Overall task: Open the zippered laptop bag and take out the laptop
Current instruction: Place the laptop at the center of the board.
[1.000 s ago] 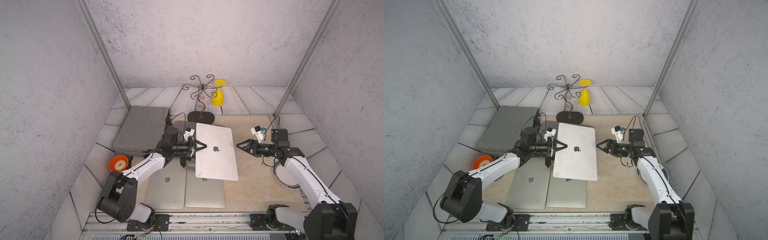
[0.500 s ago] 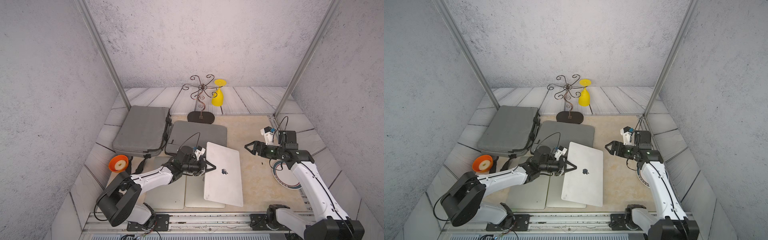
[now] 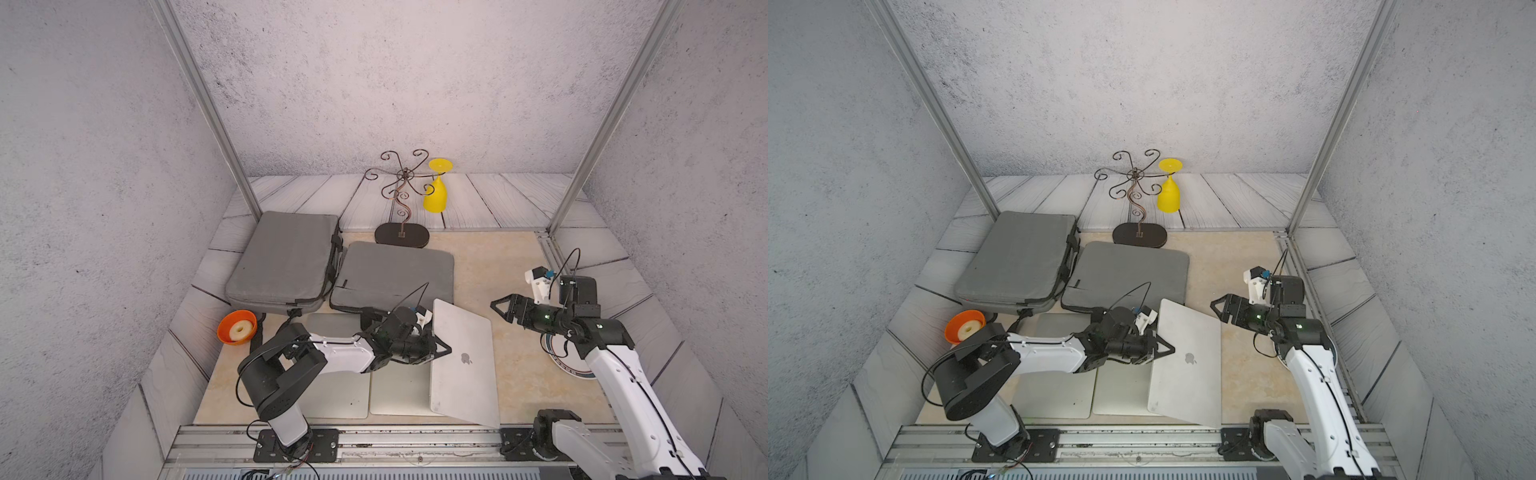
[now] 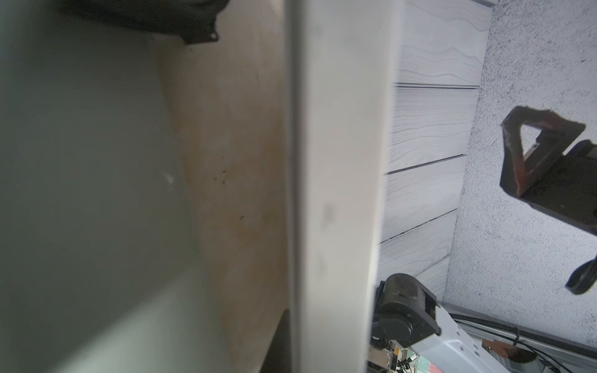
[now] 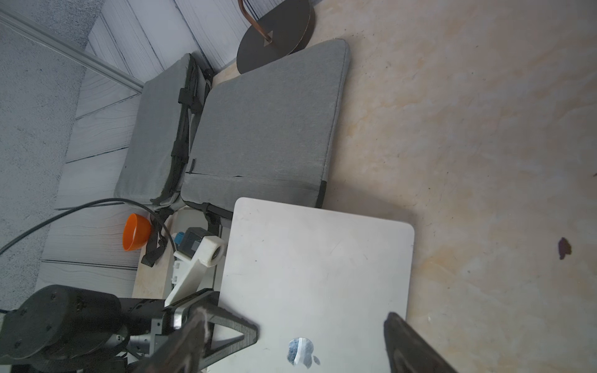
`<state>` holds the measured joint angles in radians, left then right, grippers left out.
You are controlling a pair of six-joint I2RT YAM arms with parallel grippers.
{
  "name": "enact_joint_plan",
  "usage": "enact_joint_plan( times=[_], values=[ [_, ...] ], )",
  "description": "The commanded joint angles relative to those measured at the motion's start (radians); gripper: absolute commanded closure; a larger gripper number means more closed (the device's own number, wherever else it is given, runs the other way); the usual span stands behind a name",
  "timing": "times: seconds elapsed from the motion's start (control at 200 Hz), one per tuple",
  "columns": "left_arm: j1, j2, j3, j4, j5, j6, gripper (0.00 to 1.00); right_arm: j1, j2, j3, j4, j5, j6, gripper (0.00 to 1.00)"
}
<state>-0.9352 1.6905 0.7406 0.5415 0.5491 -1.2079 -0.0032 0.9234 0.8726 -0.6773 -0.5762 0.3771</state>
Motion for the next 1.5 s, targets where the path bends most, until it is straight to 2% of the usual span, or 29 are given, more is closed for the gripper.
enact_joint_plan(
  times=[0.0, 0.595, 0.951, 1.196, 1.331, 1.496],
  values=[
    [-0.02, 0.017, 0.075, 0.227, -0.031, -0.016, 1.0, -0.002, -0.036, -0.01, -0.03, 0.007, 0.016, 0.14],
    [-0.126, 0.258, 0.246, 0.283, -0.137, -0.085, 1.0, -0.003, -0.019, -0.056, 0.025, -0.029, 0.04, 0.14],
    [-0.163, 0.312, 0.233, 0.318, -0.242, -0.139, 1.0, -0.003, -0.041, -0.103, 0.042, -0.043, 0.058, 0.14],
    [-0.171, 0.334, 0.206, 0.413, -0.346, -0.169, 1.0, -0.002, -0.058, -0.122, 0.041, -0.046, 0.066, 0.14],
    [-0.179, 0.344, 0.244, 0.36, -0.3, -0.148, 1.0, -0.003, -0.064, -0.133, 0.044, -0.047, 0.07, 0.14],
    [-0.191, 0.371, 0.229, 0.382, -0.327, -0.186, 1.0, -0.003, -0.057, -0.133, 0.049, -0.05, 0.072, 0.14]
  ],
)
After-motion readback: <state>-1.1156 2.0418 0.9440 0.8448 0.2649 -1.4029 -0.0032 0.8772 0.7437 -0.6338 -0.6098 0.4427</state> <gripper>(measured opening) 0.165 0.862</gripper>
